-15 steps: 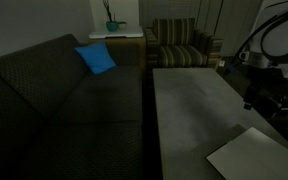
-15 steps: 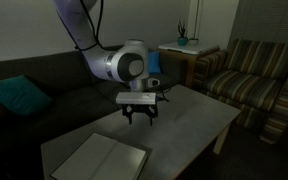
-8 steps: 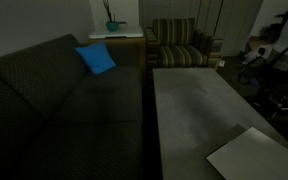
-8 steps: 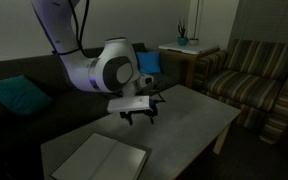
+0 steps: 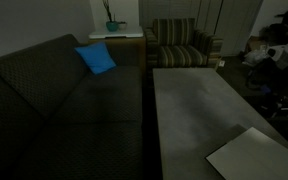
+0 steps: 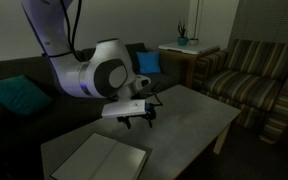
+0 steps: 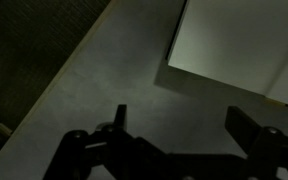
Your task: Close the book
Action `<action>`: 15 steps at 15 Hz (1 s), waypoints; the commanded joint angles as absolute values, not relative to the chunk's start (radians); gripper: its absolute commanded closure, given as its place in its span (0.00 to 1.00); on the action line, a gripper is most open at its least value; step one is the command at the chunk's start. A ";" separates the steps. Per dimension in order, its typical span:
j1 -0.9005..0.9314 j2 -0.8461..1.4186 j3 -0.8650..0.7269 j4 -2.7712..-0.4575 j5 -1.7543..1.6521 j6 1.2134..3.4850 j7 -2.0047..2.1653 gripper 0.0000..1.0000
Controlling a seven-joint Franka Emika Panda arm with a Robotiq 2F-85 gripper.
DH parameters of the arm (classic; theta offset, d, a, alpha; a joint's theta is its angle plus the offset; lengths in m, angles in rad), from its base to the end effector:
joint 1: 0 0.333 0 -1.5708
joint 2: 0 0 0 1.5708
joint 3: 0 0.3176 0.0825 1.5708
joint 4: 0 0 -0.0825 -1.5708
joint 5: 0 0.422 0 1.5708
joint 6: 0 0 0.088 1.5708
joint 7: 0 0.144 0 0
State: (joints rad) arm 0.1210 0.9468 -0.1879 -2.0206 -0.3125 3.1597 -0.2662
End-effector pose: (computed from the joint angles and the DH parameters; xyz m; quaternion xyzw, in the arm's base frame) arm 0.5737 -0.0276 -0.0697 0.9473 0.2956 0.0750 0.0978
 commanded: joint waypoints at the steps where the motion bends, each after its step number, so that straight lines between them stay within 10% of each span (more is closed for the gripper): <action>1: 0.124 0.918 -0.196 -2.072 -0.323 3.185 -0.267 0.00; 15: 0.021 0.911 -0.062 -1.962 -0.274 2.671 -0.289 0.00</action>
State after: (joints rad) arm 0.0775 0.9267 -0.1169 -1.9970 -0.2972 2.8047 -0.2661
